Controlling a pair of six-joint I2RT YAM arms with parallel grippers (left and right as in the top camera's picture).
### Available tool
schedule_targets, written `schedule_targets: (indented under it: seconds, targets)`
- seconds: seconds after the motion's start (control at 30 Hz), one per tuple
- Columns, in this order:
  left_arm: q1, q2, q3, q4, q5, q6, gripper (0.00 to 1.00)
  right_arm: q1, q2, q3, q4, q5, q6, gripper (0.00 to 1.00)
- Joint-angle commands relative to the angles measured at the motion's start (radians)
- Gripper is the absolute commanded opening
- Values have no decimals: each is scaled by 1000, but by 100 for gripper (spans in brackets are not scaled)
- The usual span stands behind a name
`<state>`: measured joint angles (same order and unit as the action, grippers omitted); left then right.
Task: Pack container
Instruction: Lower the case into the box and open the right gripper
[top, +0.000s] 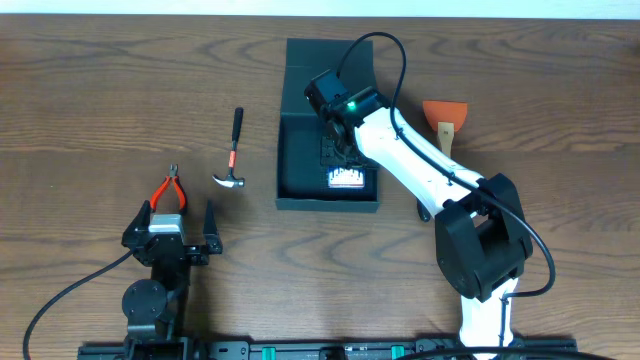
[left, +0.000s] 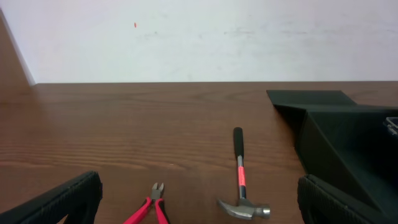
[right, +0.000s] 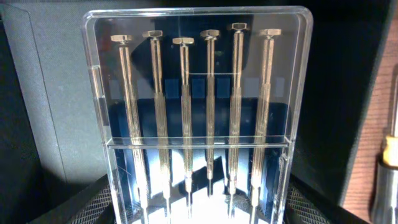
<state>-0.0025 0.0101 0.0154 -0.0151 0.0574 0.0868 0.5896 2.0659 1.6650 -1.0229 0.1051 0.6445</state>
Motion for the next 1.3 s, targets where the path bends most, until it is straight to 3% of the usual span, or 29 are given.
schedule_targets:
  seconds: [0.0,0.33,0.5,0.6,1.27]
  targets:
    - [-3,-6,-11,-15,14,14,98,8,-2,-37,14,11,21,42]
    - [-3,-6,-11,-15,14,14,99,6,-2,-108,63,11,20,45]
    - [-3,-6,-11,-15,14,14,99,7,-2,-116,72,11,11,67]
    - [-3,-6,-11,-15,14,14,98,7,-2,-116,74,11,8,73]
    - [-3,-6,-11,-15,14,14,98,6,-2,-116,76,11,3,79]
